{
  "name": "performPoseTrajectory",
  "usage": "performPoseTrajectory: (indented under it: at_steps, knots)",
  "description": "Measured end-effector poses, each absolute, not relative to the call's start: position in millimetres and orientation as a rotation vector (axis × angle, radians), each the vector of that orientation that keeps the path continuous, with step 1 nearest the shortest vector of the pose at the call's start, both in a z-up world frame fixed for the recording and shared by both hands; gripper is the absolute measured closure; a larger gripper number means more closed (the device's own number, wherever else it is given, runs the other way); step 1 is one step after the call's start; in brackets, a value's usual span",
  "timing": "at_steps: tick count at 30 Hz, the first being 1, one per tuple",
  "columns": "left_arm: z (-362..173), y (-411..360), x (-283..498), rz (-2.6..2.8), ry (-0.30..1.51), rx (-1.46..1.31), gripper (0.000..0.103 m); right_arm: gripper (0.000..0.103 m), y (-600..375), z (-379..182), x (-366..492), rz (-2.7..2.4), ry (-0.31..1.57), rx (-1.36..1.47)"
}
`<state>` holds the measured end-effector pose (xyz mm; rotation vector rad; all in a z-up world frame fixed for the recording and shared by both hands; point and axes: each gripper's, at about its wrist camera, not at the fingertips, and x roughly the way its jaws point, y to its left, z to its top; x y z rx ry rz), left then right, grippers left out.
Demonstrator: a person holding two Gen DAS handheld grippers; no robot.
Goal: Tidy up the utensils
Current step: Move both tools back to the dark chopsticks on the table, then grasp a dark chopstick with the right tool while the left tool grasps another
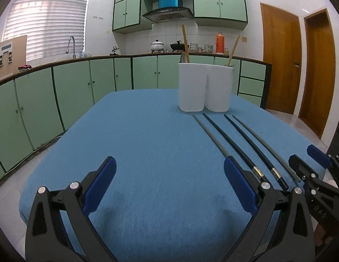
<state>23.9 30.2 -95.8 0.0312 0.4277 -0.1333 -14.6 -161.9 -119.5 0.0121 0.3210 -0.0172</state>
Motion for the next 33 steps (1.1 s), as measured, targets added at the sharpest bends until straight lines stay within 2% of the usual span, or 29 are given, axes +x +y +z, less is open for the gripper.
performPoseTrajectory:
  at_steps: [5,9,17,24,33]
  knots:
    - [-97,33,21,-0.12,0.426,0.02,0.007,0.061,-155,-130,-17,-0.027,0.329,0.017]
    - [-94,30,20,-0.123,0.426,0.015,0.007,0.075,-149,-136,-17,-0.042,0.327,0.004]
    - [-94,25,16,-0.127,0.424,0.015,0.007,0.09,-141,-142,-19,-0.052,0.295,-0.013]
    - [-95,25,14,-0.127,0.424,0.013,0.007,0.095,-144,-141,-19,-0.046,0.285,0.0]
    - [-96,14,10,-0.146,0.43,0.013,0.007,0.096,-157,-137,-22,-0.091,0.292,0.035]
